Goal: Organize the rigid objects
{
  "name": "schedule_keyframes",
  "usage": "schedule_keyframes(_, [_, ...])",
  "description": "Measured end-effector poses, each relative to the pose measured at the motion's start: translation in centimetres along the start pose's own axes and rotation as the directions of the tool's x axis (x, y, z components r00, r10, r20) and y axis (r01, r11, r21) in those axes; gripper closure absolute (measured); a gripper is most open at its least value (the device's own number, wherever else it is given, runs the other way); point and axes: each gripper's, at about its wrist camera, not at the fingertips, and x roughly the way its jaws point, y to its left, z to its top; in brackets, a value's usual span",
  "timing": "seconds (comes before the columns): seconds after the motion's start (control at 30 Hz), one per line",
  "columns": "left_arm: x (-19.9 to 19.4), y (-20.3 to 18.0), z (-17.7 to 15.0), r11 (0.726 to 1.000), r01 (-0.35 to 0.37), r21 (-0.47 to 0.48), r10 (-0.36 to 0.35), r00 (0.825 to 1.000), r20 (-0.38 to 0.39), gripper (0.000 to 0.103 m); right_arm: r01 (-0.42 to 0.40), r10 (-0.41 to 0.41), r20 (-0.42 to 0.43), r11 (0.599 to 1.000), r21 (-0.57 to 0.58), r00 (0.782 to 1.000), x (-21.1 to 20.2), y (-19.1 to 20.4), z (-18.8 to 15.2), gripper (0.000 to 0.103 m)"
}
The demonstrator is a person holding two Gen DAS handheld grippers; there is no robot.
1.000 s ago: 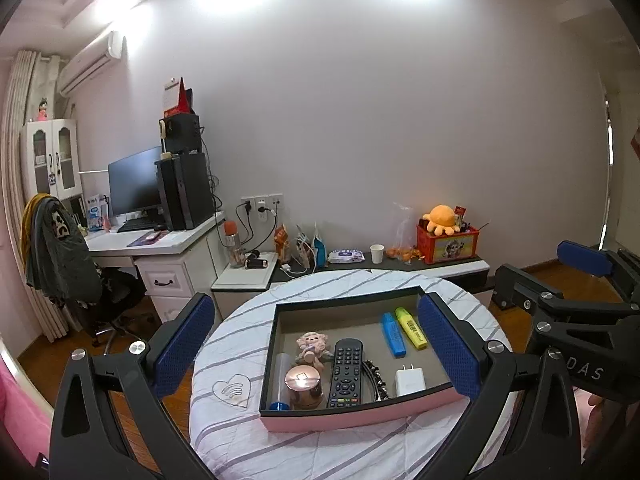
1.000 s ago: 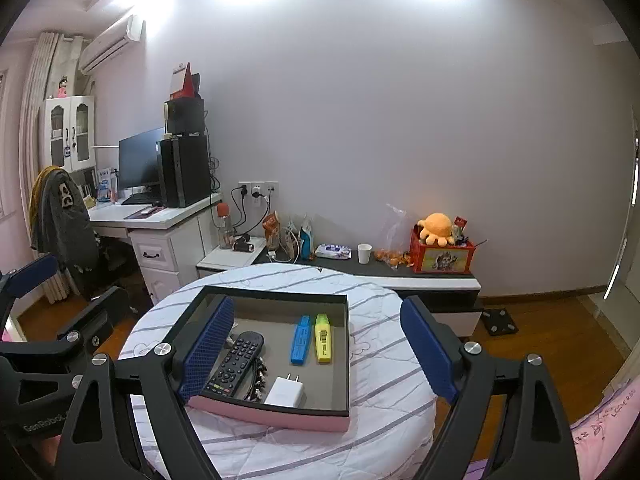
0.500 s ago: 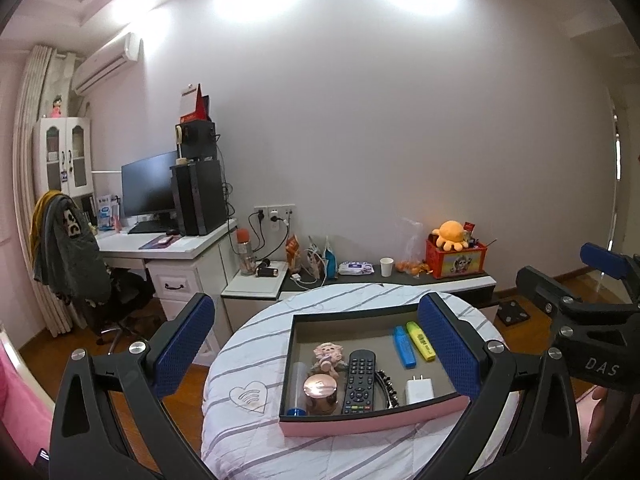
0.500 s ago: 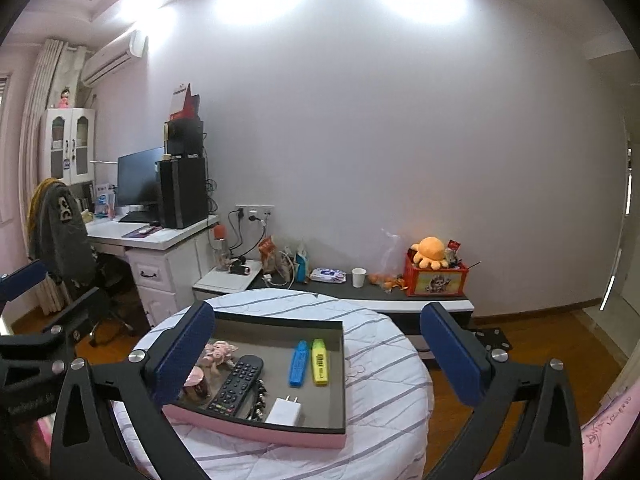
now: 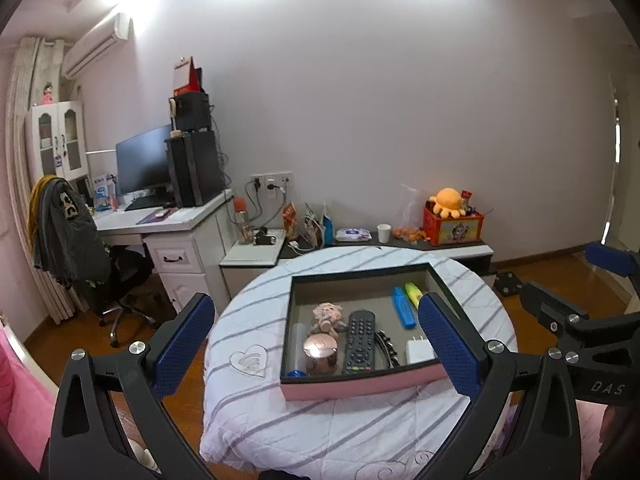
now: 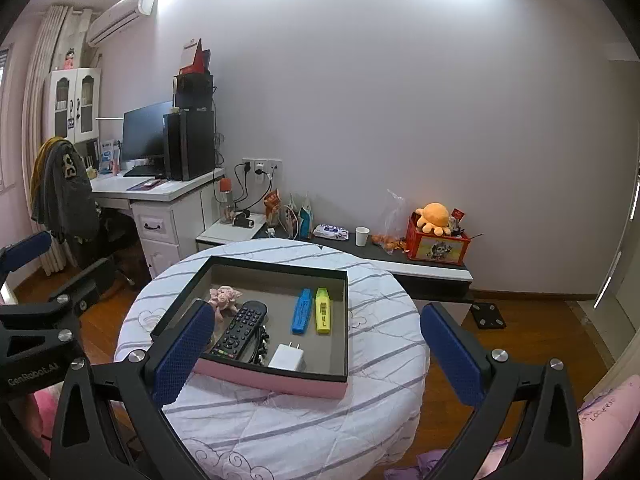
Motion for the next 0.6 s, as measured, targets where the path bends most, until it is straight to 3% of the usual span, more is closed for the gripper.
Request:
schedule_keyframes(0.4, [1.2,-1.1,-0.7,0.999,0.025,0.020,-0.024,0.997,-0.071,0.000,0.006,-0.006,-0.034,1.000,-0.001,0.999,0.2,-0.3,-0.2,0.000])
schedule_keyframes(0.6, [1.4,-1.2,-0.7,0.999,0.024,0.021,-0.023,0.997,-0.068,0.000,0.010,-0.010,-0.054,1.000,0.001,0.998,0.9,-0.4,-0.3,0.000])
